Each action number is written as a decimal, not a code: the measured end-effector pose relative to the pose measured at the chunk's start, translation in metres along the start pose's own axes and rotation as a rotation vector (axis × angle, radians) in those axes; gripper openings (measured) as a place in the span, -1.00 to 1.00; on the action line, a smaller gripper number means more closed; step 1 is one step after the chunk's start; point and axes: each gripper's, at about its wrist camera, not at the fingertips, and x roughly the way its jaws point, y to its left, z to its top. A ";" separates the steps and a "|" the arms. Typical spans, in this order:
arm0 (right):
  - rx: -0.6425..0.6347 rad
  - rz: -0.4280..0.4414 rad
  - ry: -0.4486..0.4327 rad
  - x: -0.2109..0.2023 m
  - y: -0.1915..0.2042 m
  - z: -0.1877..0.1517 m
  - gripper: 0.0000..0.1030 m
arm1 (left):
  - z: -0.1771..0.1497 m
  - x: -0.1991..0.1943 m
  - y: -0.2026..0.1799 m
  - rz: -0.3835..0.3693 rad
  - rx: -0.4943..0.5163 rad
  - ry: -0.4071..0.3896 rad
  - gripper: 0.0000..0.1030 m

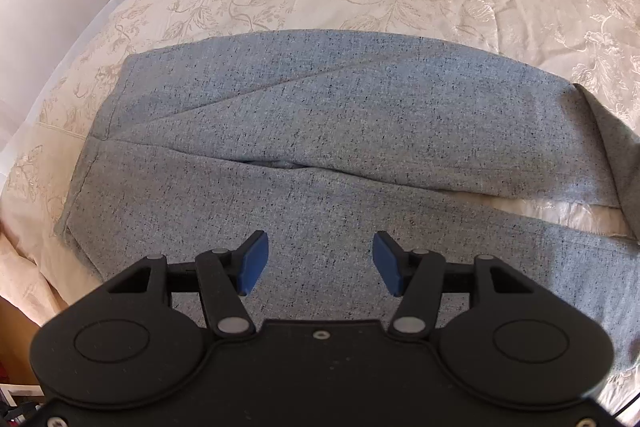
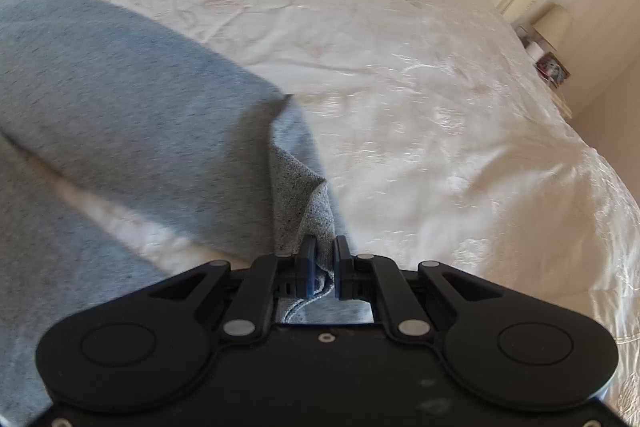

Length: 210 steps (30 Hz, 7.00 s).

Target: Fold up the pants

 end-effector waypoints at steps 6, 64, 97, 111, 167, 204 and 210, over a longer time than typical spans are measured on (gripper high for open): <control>0.033 -0.092 0.027 0.049 -0.055 0.008 -0.85 | 0.002 -0.002 -0.010 0.005 0.007 -0.008 0.19; 0.415 0.219 0.111 -0.017 0.003 0.025 -0.59 | 0.082 0.097 0.098 -0.018 0.041 -0.124 0.26; 0.963 -0.066 0.335 0.122 -0.121 0.105 -0.55 | 0.185 0.226 0.137 0.171 0.119 -0.047 0.41; 0.963 -0.051 0.513 0.146 -0.114 0.109 -0.93 | 0.199 0.205 0.162 0.052 0.008 -0.001 0.39; 1.514 0.198 0.412 0.073 -0.078 0.006 -0.46 | 0.249 0.243 0.224 -0.118 -0.424 0.248 -0.70; 1.361 0.149 0.199 0.028 -0.055 0.048 -0.88 | 0.196 0.131 0.260 -0.248 -0.380 0.086 -0.74; 1.325 0.178 0.177 -0.045 -0.074 0.022 -0.88 | 0.140 0.073 0.277 -0.257 -0.335 0.016 -0.75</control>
